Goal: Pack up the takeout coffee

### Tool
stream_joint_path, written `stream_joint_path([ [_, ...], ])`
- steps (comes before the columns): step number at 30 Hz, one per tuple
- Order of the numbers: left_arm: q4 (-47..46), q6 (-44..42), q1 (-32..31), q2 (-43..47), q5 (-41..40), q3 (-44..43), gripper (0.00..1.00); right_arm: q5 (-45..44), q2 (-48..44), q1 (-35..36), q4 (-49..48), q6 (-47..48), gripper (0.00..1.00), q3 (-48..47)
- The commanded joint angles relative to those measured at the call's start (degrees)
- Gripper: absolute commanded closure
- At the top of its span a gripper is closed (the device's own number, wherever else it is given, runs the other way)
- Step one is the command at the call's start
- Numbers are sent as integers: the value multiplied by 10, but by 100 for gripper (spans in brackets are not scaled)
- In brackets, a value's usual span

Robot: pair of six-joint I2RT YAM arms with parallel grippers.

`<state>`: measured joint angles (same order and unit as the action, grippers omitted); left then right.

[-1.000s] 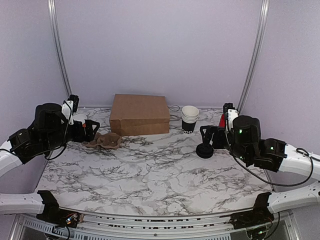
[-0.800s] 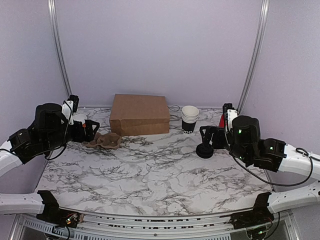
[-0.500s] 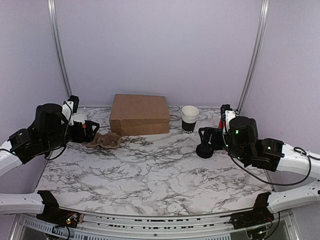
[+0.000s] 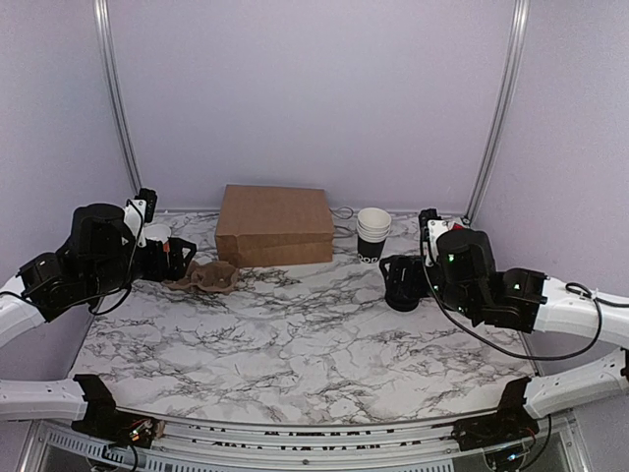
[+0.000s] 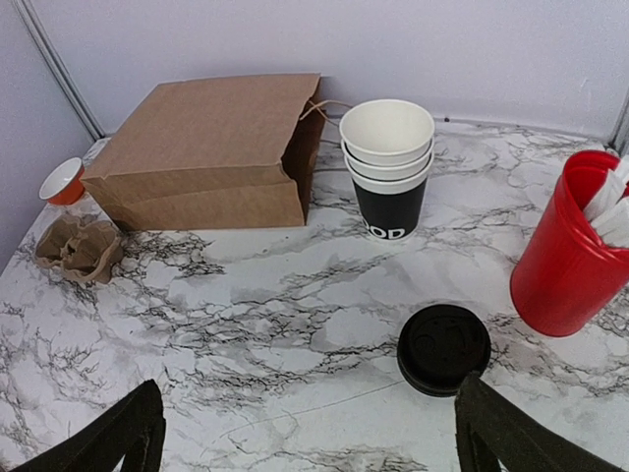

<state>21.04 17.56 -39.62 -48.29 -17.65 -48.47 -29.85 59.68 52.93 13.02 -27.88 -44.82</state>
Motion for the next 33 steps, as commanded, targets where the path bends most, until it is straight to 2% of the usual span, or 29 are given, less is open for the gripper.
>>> stream_joint_path([
  [1,6,-4,2,-4,-8,0,1,34,32,-6,-5,23,0,-55],
  [5,8,-5,2,-8,-7,0,1,77,104,-39,31,26,0,-123],
  [10,9,-4,2,-1,-13,0,1,114,199,-119,64,69,2,-228],
  [13,9,-4,3,0,-13,0,1,131,276,-162,102,105,10,-327],
  [15,10,-4,2,0,-15,0,1,138,328,-180,144,129,20,-392],
  [18,12,-4,2,3,-17,0,1,160,402,-191,197,165,31,-478],
  [22,13,-3,2,7,-16,0,1,148,474,-197,252,194,44,-564],
  [33,13,-3,2,12,-11,-1,1,173,580,-214,294,211,51,-674],
])
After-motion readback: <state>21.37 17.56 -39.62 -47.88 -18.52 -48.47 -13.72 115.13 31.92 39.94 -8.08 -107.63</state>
